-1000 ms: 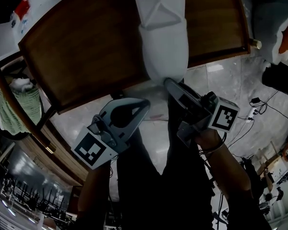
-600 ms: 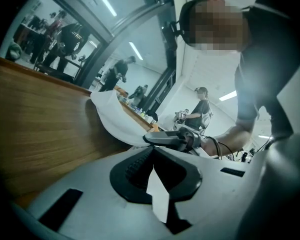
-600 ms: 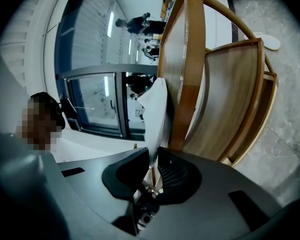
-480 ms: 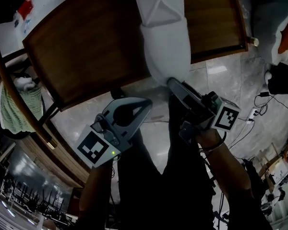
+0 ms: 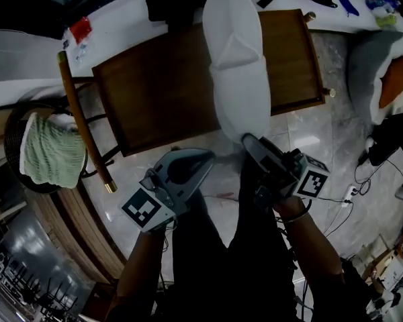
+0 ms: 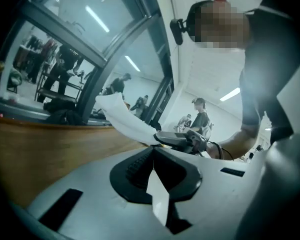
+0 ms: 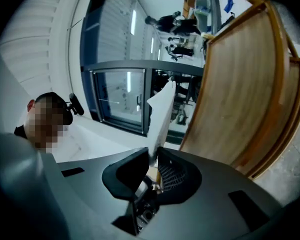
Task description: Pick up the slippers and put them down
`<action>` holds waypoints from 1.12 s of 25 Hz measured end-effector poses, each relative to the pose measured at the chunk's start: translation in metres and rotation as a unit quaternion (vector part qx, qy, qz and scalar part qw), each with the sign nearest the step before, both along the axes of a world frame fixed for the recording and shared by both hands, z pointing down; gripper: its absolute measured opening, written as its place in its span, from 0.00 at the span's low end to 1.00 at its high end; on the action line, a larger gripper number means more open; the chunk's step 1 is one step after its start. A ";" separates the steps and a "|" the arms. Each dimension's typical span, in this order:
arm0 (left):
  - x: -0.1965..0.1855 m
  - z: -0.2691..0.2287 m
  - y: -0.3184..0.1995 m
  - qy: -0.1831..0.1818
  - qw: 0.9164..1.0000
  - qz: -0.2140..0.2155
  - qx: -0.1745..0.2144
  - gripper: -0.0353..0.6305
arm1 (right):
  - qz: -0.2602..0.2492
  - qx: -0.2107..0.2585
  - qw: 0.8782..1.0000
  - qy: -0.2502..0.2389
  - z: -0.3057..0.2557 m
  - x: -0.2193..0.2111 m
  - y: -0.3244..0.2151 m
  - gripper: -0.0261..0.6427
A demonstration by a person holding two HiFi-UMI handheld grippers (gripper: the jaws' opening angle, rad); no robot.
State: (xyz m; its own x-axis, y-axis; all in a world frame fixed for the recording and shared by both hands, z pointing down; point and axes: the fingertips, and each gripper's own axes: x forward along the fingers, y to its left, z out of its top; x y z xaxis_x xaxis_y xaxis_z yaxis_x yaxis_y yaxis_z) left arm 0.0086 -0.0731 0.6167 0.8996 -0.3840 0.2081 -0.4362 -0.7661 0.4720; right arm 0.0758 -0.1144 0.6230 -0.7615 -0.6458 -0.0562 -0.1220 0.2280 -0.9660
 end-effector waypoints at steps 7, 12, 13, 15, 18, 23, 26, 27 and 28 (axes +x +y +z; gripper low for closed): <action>-0.026 -0.113 -0.014 0.027 0.998 -0.029 0.051 0.07 | -0.031 0.105 0.993 0.033 -0.128 -0.028 0.005 0.13; -0.032 -0.207 -0.053 0.038 0.990 -0.033 0.129 0.07 | -0.035 0.212 0.976 0.028 -0.230 -0.034 -0.027 0.13; -0.031 -0.223 -0.051 0.039 0.989 -0.031 0.137 0.07 | -0.033 0.227 0.973 0.028 -0.247 -0.033 -0.026 0.13; -0.031 -0.253 -0.045 0.043 0.987 -0.024 0.150 0.07 | -0.027 0.254 0.967 0.024 -0.276 -0.031 -0.021 0.13; -0.035 -0.293 -0.044 0.056 0.983 -0.022 0.173 0.07 | -0.017 0.299 0.954 0.021 -0.314 -0.029 -0.022 0.13; -0.039 -0.337 -0.040 0.053 0.973 -0.012 0.225 0.07 | -0.006 0.370 0.929 0.014 -0.362 -0.023 -0.018 0.13; -0.040 -0.352 -0.034 0.048 0.968 -0.010 0.247 0.07 | 0.001 0.402 0.916 0.009 -0.381 -0.018 -0.009 0.13; -0.040 -0.356 -0.032 0.047 0.966 -0.011 0.253 0.07 | 0.002 0.410 0.912 0.009 -0.385 -0.017 -0.006 0.13; -0.041 -0.359 -0.031 0.047 0.965 -0.011 0.259 0.07 | 0.003 0.416 0.909 0.008 -0.388 -0.016 -0.005 0.13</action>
State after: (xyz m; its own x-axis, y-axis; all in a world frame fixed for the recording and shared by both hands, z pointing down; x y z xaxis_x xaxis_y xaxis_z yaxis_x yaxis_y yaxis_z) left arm -0.0322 -0.1043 0.2575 0.8960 -0.4329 -0.0991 -0.4279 -0.9013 0.0676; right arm 0.0595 -0.1190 0.2345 -0.7627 -0.3884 -0.5171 -0.1377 0.8788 -0.4569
